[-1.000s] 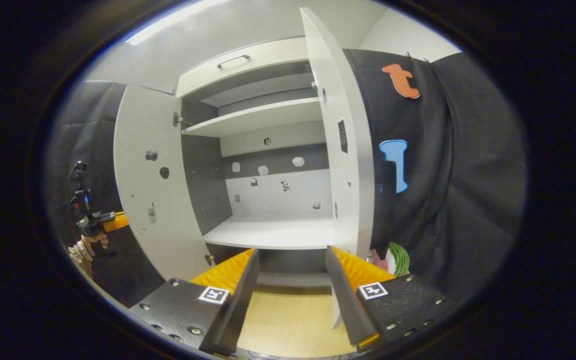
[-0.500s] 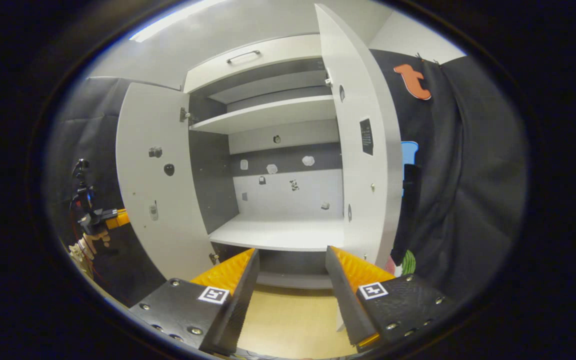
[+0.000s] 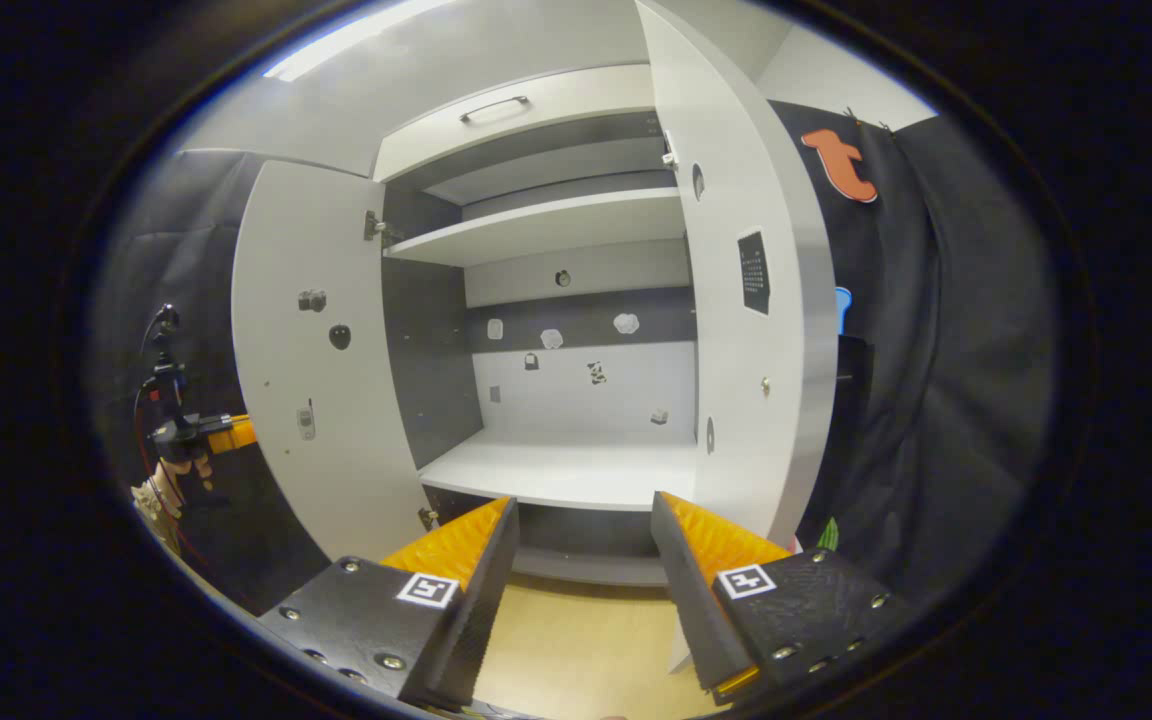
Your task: Open the right door of the double-door shoe cabinet with the right hand, and open the left door with the left hand.
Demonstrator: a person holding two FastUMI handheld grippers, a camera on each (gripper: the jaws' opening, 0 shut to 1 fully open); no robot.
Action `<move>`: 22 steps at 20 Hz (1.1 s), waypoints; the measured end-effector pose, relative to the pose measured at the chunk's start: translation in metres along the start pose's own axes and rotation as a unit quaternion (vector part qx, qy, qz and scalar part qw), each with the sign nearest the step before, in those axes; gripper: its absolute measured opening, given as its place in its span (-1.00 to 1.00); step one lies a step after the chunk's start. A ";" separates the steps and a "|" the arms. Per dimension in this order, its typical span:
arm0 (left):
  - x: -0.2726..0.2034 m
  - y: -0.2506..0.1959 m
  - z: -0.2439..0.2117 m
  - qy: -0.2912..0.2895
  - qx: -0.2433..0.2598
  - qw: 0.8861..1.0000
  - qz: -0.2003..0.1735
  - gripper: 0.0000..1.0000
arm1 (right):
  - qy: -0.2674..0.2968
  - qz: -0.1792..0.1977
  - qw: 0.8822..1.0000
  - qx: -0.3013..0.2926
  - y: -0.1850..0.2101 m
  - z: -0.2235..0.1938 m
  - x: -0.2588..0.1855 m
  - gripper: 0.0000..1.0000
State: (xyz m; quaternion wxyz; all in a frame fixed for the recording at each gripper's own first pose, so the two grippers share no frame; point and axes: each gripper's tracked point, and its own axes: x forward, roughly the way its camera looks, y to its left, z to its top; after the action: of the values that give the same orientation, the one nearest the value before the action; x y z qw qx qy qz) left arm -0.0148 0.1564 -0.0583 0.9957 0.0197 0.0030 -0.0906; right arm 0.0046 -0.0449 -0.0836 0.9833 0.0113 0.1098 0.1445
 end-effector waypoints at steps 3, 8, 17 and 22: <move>-0.016 0.001 0.011 -0.016 -0.001 1.000 0.025 -0.64 | -0.001 -0.008 1.000 -0.006 -0.002 0.003 0.009 0.42; -0.057 0.014 0.032 -0.014 -0.010 0.994 0.104 0.12 | -0.008 -0.021 1.000 -0.016 0.007 0.014 0.032 0.42; -0.066 -0.063 0.092 -0.054 -0.020 0.996 0.061 0.84 | -0.052 0.008 0.998 -0.027 0.070 0.052 0.049 0.97; -0.035 -0.123 0.103 -0.067 -0.035 0.997 -0.001 0.90 | -0.065 -0.001 0.997 -0.029 0.096 0.064 0.045 0.95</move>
State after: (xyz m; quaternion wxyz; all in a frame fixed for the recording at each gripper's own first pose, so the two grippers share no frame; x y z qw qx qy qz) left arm -0.0709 0.0375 0.0407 0.9936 -0.0210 -0.0607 -0.0927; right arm 0.0338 0.0604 -0.0253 0.9885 -0.0080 0.0415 0.1452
